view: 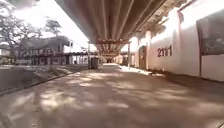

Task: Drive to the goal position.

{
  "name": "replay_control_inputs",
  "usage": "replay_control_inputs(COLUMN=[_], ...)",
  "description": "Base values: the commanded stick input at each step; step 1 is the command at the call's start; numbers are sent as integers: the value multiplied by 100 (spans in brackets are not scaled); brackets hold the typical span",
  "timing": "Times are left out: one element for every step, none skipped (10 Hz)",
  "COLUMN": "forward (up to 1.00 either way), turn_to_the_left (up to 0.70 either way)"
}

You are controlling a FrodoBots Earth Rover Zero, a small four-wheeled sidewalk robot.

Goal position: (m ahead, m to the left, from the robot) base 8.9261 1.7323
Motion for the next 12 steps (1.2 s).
replay_control_inputs(forward=[70,70,70,70,70,70,70,70,70,70,70,70], turn_to_the_left=[0,0,0,0,0,0,0,0,0,0,0,0])
